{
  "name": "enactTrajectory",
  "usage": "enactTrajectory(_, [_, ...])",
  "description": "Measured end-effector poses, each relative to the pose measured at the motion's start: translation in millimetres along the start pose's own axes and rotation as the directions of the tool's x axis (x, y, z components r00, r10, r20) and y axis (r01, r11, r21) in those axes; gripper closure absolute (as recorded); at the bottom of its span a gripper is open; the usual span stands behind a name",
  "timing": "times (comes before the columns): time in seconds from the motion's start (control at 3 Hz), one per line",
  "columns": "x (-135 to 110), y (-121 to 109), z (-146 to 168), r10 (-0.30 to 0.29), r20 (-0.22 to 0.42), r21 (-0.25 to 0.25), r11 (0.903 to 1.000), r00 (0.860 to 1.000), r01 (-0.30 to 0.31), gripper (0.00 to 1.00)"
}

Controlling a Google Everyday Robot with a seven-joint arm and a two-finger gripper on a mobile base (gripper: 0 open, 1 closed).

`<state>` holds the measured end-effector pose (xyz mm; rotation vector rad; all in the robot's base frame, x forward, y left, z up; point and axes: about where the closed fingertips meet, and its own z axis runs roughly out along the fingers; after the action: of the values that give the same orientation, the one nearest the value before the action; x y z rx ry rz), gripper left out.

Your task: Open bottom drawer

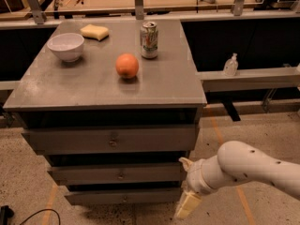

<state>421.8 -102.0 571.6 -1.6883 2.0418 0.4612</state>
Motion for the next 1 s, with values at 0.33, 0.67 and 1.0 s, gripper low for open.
enactTrajectory(0.33, [10.9,2.8,77.6,-0.029,0.054,-0.067,0.9972,0.998,0.033,0.0])
enactTrajectory(0.67, [32.4,13.8,136.1,-0.031,0.043,-0.138,0.9898,0.999,0.037,0.0])
enactTrajectory(1.0, [63.6,16.3,199.8,-0.015,-0.033,-0.146,0.9892,0.999,0.01,0.0])
